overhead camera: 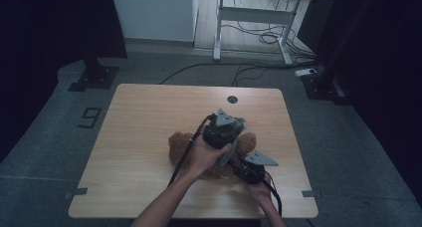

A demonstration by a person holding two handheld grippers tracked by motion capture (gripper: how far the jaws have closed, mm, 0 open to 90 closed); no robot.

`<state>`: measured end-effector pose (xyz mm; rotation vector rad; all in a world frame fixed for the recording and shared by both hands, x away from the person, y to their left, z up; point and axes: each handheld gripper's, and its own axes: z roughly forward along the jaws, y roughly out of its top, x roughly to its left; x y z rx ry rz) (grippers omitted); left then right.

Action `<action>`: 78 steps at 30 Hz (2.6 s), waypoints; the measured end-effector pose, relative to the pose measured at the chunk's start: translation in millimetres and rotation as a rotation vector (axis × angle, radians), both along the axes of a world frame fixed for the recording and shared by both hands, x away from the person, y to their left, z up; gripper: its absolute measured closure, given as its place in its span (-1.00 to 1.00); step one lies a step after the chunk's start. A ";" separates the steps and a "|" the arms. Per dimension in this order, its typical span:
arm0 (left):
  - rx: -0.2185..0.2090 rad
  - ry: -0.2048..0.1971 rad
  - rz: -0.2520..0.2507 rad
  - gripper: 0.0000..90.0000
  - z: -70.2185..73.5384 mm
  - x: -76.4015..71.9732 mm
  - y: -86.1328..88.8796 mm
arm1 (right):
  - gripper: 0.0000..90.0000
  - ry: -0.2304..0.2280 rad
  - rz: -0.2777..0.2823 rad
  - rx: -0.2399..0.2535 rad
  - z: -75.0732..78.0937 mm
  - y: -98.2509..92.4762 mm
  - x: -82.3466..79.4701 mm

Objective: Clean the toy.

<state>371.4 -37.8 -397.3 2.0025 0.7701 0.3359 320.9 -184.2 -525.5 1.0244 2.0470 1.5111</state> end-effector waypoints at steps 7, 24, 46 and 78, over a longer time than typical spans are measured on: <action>0.140 0.096 0.050 0.76 -54.2 21.8 -9.5 | 0.59 -0.008 -0.002 -0.009 -0.6 0.2 -2.5; 0.015 0.042 0.199 0.76 -42.4 5.7 106.6 | 0.58 -0.017 -0.008 -0.014 -1.4 2.3 -2.1; -0.020 0.055 0.326 0.76 -46.8 -5.5 178.0 | 0.58 -0.012 -0.014 0.000 -2.4 1.3 -1.5; 0.165 0.107 0.111 0.76 -51.1 24.1 16.9 | 0.57 -0.028 -0.012 -0.007 -4.1 1.2 -2.6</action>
